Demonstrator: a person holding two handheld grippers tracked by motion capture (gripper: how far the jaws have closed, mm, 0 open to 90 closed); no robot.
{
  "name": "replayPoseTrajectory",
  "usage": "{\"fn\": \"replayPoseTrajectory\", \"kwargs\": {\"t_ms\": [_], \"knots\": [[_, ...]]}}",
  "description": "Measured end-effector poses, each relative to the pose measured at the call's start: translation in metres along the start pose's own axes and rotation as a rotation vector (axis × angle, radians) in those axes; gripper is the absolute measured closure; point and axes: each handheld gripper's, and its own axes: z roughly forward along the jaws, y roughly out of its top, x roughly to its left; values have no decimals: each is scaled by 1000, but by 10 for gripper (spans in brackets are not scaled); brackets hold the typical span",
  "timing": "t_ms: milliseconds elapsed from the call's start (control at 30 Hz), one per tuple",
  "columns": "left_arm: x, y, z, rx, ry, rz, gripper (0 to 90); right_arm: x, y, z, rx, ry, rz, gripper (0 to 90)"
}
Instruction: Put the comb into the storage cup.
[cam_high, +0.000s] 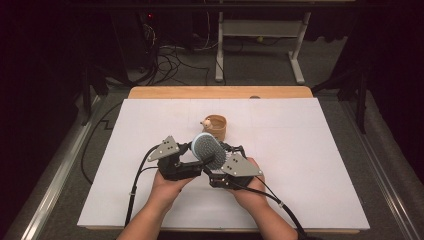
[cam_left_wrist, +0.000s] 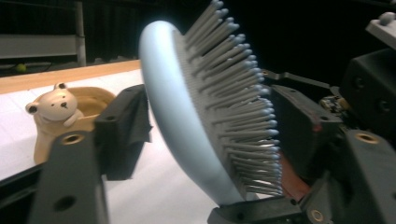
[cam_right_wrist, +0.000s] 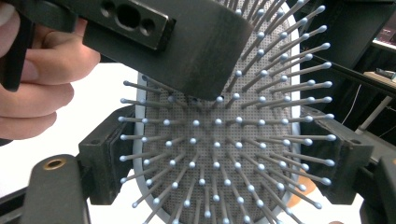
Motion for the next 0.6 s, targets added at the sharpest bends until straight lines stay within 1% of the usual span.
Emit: {"fn": "replayPoseTrajectory", "kwargs": {"t_ms": [33,167,333,467,600], "knots": [[-1,0,0,-6,-3,5,373,0,0,0,-1,-2,0,205],[-1,0,-1,-13,-1,12,383,-1,0,1,-1,-1,3,205],[-2,1,-1,-17,-4,-3,405,0,0,1,-5,-4,1,205],[-4,1,-2,-26,-7,6,420,0,1,-1,-8,-7,-5,205],[-3,1,-2,-22,-2,1,435,0,1,0,-7,-8,-6,205]]}}
